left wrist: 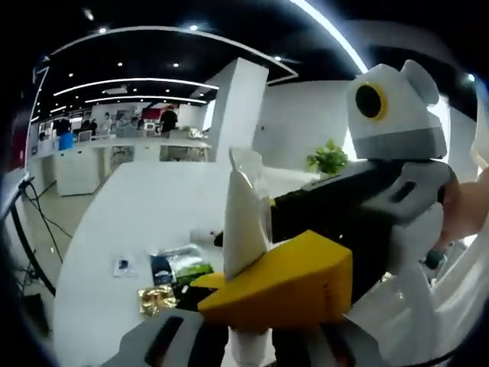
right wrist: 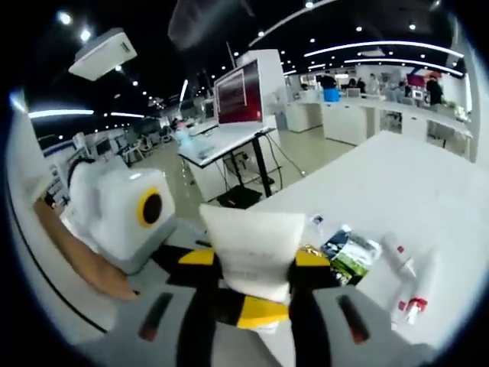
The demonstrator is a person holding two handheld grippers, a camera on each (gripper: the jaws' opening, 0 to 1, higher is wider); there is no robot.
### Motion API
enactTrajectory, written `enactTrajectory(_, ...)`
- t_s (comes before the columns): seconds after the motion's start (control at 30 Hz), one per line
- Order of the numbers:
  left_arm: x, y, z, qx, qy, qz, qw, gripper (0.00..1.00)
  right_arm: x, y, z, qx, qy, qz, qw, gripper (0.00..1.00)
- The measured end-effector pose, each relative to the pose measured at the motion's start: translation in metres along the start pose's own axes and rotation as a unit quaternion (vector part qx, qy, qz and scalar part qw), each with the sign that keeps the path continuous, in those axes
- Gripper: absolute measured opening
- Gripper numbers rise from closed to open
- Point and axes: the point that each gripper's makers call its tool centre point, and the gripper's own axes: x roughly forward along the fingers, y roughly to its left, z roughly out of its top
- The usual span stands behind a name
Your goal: Arrange the skincare products in the storage area until every visible bottle or jar stands upright without overlapping.
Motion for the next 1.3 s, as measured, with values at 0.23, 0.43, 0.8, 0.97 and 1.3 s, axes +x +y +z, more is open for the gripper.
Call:
enactTrajectory(0.23,0.002,0.003,0.004,-0.002,-0.013,0.005,0.9999,0.22,-0.001,-0.004,0.004,-0.001,-0.007,0.003,1.0000,0.34)
enactTrajectory(0.43,0.001,0.006,0.011,0.014,-0.020,0.015,0.9996,0.24,-0.004,-0.006,0.012,-0.008,-0.019,0.007,0.9998,0.34)
enactTrajectory(0.8,-0.012,0.021,0.014,0.068,-0.007,0.043,0.9967,0.31,-0.008,-0.018,0.037,-0.014,-0.056,0.001,0.9983,0.34)
enactTrajectory(0.97,-0.019,0.034,0.016,0.089,0.002,0.063,0.9940,0.33,-0.008,-0.028,0.051,-0.021,-0.069,-0.005,0.9974,0.34)
enactTrajectory(1.3,-0.031,0.081,-0.003,0.132,0.050,0.131,0.9814,0.35,-0.010,-0.064,0.070,-0.035,-0.078,-0.037,0.9956,0.34)
